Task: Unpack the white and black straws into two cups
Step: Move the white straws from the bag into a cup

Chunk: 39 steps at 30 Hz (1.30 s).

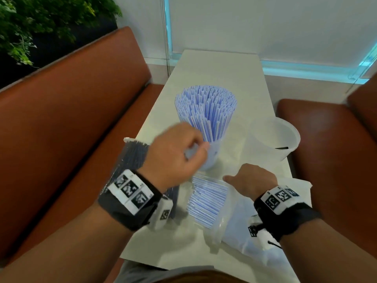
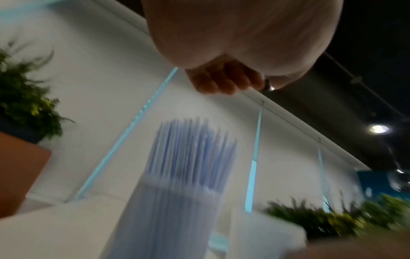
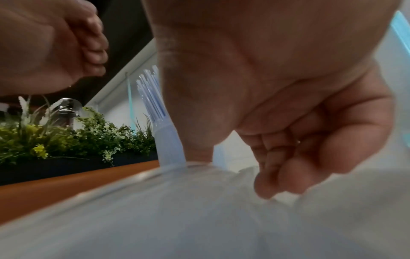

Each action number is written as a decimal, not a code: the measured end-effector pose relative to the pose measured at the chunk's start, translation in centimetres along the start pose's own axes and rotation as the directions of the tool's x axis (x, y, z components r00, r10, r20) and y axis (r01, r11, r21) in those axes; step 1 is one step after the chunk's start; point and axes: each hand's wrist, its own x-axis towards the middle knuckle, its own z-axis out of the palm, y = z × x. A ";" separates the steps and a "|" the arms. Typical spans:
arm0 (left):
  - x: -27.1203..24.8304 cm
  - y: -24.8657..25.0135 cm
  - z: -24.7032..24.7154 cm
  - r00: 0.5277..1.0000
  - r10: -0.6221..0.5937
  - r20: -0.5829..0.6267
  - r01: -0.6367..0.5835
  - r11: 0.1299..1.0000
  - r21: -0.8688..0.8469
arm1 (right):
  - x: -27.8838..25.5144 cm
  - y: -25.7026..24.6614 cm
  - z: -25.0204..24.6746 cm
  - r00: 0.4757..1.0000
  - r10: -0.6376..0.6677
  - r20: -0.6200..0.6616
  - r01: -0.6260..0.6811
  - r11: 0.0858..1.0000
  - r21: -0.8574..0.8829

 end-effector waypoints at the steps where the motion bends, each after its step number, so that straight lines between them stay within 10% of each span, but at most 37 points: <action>1: -1.0 0.2 1.1 0.981 -0.028 0.191 0.022 0.999 0.032 | 0.1 -0.1 0.3 1.000 -0.020 0.004 0.020 1.000 0.001; 5: -4.0 -0.8 6.5 0.652 -0.183 0.736 0.034 0.977 0.212 | 0.2 -0.3 0.2 0.998 -0.048 -0.037 0.051 0.995 0.082; 13: -4.6 -1.1 13.3 0.468 -0.179 0.865 -0.084 0.966 0.245 | -1.0 -0.2 -0.9 0.992 -0.121 -0.036 0.125 0.984 0.128; 29: -4.7 -0.7 14.5 0.381 -0.190 0.905 -0.071 0.970 0.233 | -0.7 0.4 -0.7 0.989 -0.143 -0.028 0.145 0.979 0.142; 39: -2.4 -2.6 8.0 0.483 -0.275 0.831 -0.232 0.876 0.424 | -0.4 0.5 -0.9 0.993 -0.112 -0.048 0.120 0.973 0.199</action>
